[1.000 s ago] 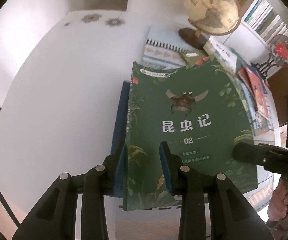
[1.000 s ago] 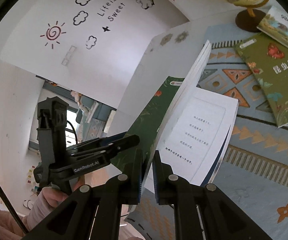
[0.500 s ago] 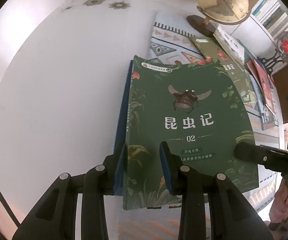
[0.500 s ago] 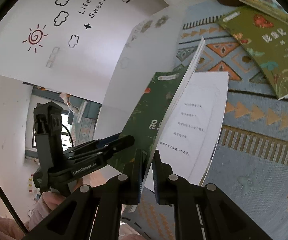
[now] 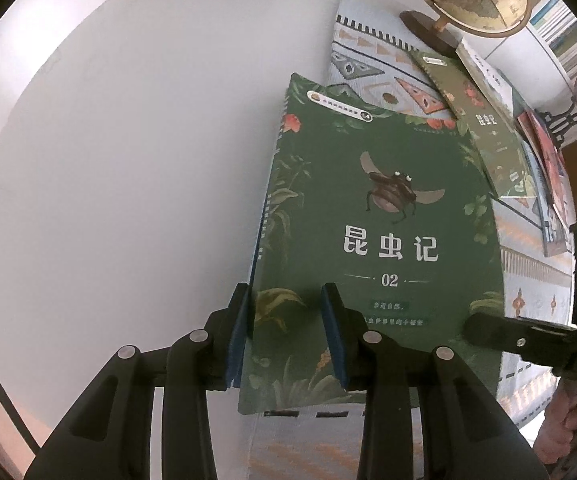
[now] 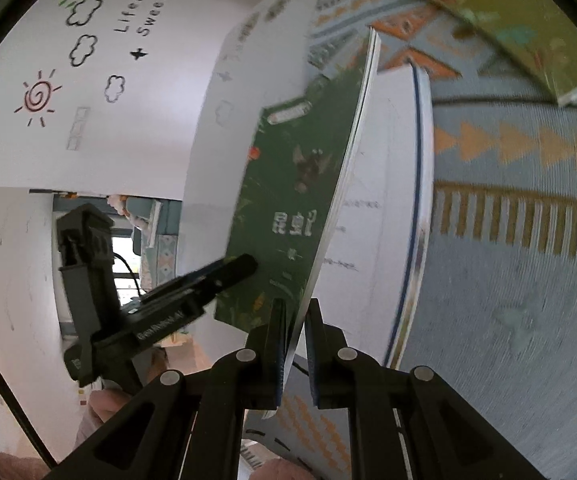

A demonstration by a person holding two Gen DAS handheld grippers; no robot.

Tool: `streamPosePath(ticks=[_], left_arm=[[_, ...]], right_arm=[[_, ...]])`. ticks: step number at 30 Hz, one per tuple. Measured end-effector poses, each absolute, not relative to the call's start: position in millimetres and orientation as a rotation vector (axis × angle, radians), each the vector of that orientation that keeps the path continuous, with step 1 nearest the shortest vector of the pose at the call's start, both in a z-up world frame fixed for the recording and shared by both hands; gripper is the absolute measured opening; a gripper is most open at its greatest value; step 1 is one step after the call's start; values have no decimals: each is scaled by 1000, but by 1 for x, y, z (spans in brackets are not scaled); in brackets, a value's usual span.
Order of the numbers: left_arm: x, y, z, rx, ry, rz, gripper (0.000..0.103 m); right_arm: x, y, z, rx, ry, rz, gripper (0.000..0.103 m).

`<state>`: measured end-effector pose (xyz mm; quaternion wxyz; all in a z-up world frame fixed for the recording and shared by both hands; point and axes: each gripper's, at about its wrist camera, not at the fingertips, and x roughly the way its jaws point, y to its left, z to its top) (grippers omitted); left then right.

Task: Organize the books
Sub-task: 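Carry the upright green book with both grippers onto the blue book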

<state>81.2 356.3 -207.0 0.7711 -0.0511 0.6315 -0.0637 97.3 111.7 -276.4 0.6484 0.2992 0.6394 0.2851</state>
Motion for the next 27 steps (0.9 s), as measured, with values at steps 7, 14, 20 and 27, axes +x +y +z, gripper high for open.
streamPosePath(ticks=[7, 14, 20, 27], left_arm=[[82, 352, -215, -69, 1389, -139, 36], [87, 350, -215, -47, 1392, -117, 38], [89, 341, -212, 25, 1377, -72, 38], [96, 339, -216, 16, 1388, -36, 39]], right_arm=[[98, 112, -289, 662, 1492, 599, 9], [97, 112, -289, 641, 1518, 536, 13], [100, 99, -293, 638, 1537, 488, 15], [101, 96, -292, 636, 1536, 480, 17]])
